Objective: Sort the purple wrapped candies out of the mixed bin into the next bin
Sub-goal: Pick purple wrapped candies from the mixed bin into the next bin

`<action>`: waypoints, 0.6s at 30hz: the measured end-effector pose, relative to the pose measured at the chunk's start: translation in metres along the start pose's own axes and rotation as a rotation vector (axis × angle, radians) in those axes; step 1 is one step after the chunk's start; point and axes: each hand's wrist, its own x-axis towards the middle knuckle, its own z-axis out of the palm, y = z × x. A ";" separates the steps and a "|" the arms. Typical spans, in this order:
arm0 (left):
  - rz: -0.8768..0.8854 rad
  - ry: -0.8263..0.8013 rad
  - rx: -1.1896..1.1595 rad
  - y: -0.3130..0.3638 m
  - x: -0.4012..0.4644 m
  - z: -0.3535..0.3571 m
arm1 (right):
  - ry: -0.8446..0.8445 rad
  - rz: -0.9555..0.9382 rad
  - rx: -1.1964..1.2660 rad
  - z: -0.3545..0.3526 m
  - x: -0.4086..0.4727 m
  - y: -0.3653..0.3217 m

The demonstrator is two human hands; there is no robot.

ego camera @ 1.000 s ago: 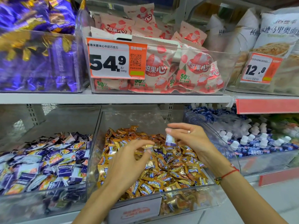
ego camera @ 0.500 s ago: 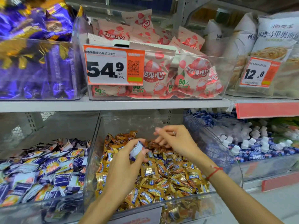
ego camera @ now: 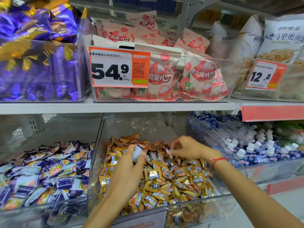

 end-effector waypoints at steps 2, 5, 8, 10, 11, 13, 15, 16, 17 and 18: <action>-0.009 -0.004 -0.024 0.000 0.002 0.000 | 0.074 0.006 0.332 -0.009 -0.020 -0.007; -0.046 -0.036 -0.064 0.001 0.003 0.000 | 0.154 -0.081 0.717 -0.010 -0.048 -0.033; -0.033 -0.072 -0.113 0.008 0.001 0.000 | 0.202 -0.121 0.874 -0.006 -0.059 -0.058; -0.042 -0.078 -0.175 0.016 -0.003 -0.001 | 0.158 -0.141 0.991 -0.003 -0.059 -0.068; -0.051 -0.076 -0.198 0.020 -0.005 -0.001 | 0.129 -0.157 1.010 -0.001 -0.058 -0.072; -0.045 -0.063 -0.215 0.026 -0.008 -0.003 | 0.113 -0.188 0.985 0.001 -0.059 -0.079; -0.004 -0.020 -0.231 0.029 -0.008 -0.003 | 0.133 -0.209 0.942 0.001 -0.059 -0.082; 0.003 0.005 -0.228 0.029 -0.008 -0.004 | 0.123 -0.209 0.924 -0.001 -0.059 -0.082; 0.003 0.028 -0.220 0.028 -0.008 -0.003 | 0.107 -0.198 0.908 -0.003 -0.056 -0.080; -0.010 0.043 -0.221 0.026 -0.007 -0.003 | 0.104 -0.162 0.884 -0.005 -0.050 -0.076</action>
